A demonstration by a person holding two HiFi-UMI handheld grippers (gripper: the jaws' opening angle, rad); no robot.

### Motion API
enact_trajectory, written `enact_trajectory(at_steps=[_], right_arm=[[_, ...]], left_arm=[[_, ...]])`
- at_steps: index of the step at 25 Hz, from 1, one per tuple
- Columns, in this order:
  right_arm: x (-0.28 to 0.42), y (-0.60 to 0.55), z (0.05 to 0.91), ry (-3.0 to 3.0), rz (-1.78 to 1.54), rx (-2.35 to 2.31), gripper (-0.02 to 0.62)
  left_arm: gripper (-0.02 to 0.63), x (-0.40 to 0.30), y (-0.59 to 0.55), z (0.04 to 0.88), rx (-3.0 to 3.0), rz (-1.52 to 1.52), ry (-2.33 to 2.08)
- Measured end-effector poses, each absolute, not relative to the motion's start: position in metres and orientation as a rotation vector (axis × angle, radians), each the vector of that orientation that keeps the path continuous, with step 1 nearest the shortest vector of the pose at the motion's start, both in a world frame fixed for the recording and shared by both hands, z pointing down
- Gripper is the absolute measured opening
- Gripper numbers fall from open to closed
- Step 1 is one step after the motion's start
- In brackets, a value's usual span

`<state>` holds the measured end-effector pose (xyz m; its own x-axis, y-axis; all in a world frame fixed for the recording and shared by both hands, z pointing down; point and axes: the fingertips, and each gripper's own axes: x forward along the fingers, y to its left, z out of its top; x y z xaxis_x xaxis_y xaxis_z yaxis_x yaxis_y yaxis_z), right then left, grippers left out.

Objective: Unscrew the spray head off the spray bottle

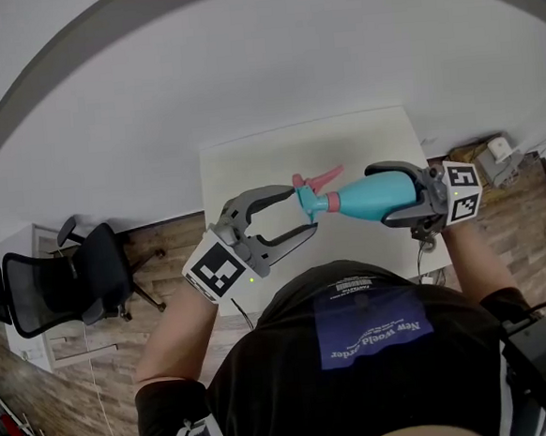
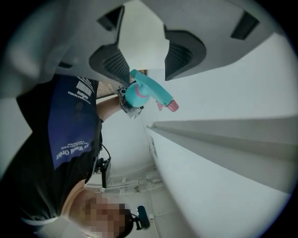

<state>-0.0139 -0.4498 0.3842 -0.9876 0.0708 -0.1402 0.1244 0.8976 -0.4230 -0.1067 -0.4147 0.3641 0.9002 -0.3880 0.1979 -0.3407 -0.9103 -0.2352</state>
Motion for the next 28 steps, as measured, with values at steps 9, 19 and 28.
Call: enact_trajectory(at_steps=[9, 19, 28], right_arm=[[-0.012, -0.452, 0.379, 2.927, -0.648, 0.147, 0.439], [-0.016, -0.447, 0.38, 2.946, -0.638, 0.175, 0.439], [-0.026, -0.433, 0.385, 2.997, -0.63, 0.247, 0.439]], left_arm=[[0.224, -0.123, -0.414, 0.368, -2.698, -0.486, 0.559], [0.225, -0.116, -0.41, 0.353, -2.637, -0.467, 0.546], [0.224, -0.083, -0.399, 0.372, -2.787, -0.506, 0.32]])
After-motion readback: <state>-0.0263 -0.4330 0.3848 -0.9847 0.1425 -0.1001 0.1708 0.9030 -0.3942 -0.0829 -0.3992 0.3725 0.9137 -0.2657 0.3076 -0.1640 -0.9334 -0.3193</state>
